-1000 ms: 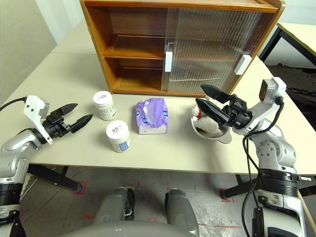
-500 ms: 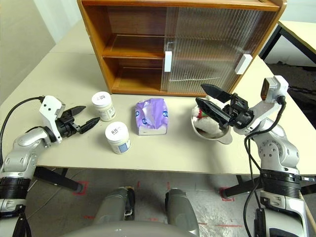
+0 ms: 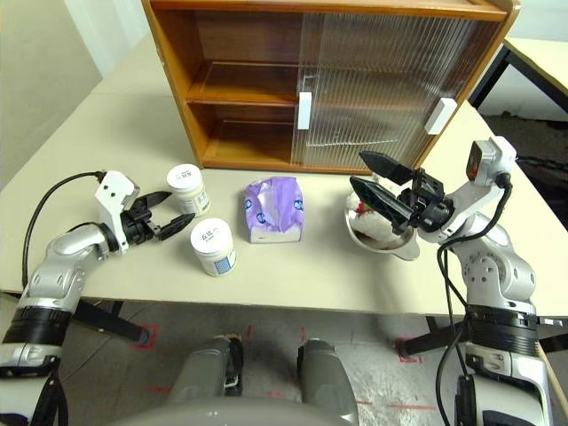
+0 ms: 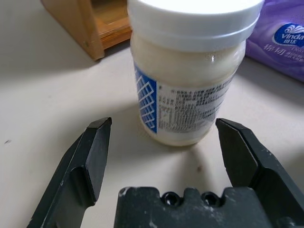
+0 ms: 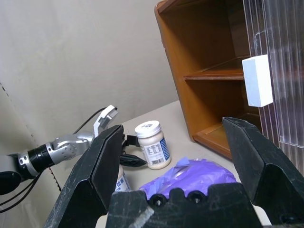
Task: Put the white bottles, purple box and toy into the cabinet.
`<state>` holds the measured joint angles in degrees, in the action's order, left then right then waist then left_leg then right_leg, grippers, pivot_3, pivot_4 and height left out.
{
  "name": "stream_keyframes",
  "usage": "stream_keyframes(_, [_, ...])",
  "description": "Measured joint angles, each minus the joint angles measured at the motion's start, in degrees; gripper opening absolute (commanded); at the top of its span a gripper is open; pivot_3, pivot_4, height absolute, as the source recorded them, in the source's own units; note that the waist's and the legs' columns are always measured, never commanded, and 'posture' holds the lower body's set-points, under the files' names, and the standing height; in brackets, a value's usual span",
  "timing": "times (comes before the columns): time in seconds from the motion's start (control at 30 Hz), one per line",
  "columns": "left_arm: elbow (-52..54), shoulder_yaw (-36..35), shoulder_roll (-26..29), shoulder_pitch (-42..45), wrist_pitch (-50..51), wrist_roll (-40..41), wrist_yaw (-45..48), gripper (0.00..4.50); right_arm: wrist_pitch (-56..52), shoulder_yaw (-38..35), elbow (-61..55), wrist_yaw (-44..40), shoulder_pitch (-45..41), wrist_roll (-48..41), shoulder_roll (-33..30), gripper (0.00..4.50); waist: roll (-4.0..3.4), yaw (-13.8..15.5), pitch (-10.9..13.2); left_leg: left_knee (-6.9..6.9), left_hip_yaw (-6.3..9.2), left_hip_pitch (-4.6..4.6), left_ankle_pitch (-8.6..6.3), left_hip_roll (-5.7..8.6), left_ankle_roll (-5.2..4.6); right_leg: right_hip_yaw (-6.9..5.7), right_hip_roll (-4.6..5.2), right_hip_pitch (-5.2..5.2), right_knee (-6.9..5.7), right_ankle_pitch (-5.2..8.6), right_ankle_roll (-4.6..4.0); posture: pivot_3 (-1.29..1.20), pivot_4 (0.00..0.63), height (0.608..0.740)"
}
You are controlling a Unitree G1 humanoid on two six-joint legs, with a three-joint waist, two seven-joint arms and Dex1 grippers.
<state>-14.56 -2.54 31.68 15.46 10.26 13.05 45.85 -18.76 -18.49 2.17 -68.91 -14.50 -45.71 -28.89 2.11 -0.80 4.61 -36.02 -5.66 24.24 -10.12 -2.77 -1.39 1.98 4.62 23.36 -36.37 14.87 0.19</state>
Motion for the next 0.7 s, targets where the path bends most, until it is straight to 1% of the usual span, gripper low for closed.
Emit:
stream_keyframes(0.1, [-2.2,1.1,-1.2,1.3,0.0,0.0,0.5,4.46,0.0,0.1,0.0,0.0,0.0,0.0,0.0,4.50,0.00,0.0,0.0,0.00,0.00,0.03,0.00,0.00,0.00,0.00,-0.01,-0.02,0.00,0.01,0.00,-0.02,0.058,0.740])
stream_keyframes(0.13, [-2.8,1.4,-1.8,2.1,0.1,0.0,0.6,4.30,0.0,0.2,0.0,-0.1,0.0,0.0,0.0,4.50,0.01,0.0,0.0,0.00,0.01,0.06,0.00,0.00,0.00,0.00,-0.02,-0.05,0.00,0.00,0.00,-0.02,0.058,0.740])
stream_keyframes(0.2, [-4.7,1.5,-2.5,3.9,0.3,0.0,0.6,3.88,0.0,0.5,0.0,-0.1,-0.2,0.0,0.3,4.50,0.02,0.0,0.0,-0.01,0.01,0.07,0.00,0.02,-0.01,0.00,-0.04,-0.08,0.00,0.00,0.01,-0.03,0.050,0.740])
stream_keyframes(0.27, [-5.6,1.7,-2.8,5.2,0.4,0.0,0.7,3.16,0.0,0.7,0.0,0.0,-0.2,0.0,0.4,4.50,0.03,-0.1,0.0,-0.01,0.01,0.11,0.01,0.03,-0.01,0.01,-0.06,-0.12,0.00,0.00,0.02,-0.03,0.043,0.740])
stream_keyframes(0.3, [-6.2,1.8,-2.9,5.8,0.5,-0.1,0.7,3.01,0.0,0.7,0.0,0.0,-0.3,0.0,0.4,4.50,0.02,-0.1,0.0,-0.01,0.02,0.11,0.01,0.03,-0.01,0.01,-0.06,-0.12,0.00,0.00,0.02,-0.03,0.042,0.740])
stream_keyframes(0.47, [-8.9,2.6,-3.8,7.4,-0.7,-0.8,1.1,3.01,0.0,0.7,0.0,-0.1,-0.5,0.0,0.4,4.50,0.02,-0.1,-0.1,-0.06,0.04,-0.01,0.01,0.07,-0.01,-0.09,-0.02,-0.07,0.00,0.00,0.05,-0.04,0.041,0.740])
stream_keyframes(0.7, [-9.1,2.7,-4.5,8.2,-1.3,-1.9,0.2,3.01,0.7,1.1,0.2,-0.1,-0.7,1.2,0.3,4.50,0.05,0.0,0.0,-0.06,0.07,0.05,0.01,0.08,-0.01,-0.23,0.11,-0.05,0.00,-0.07,0.14,-0.04,0.039,0.740])
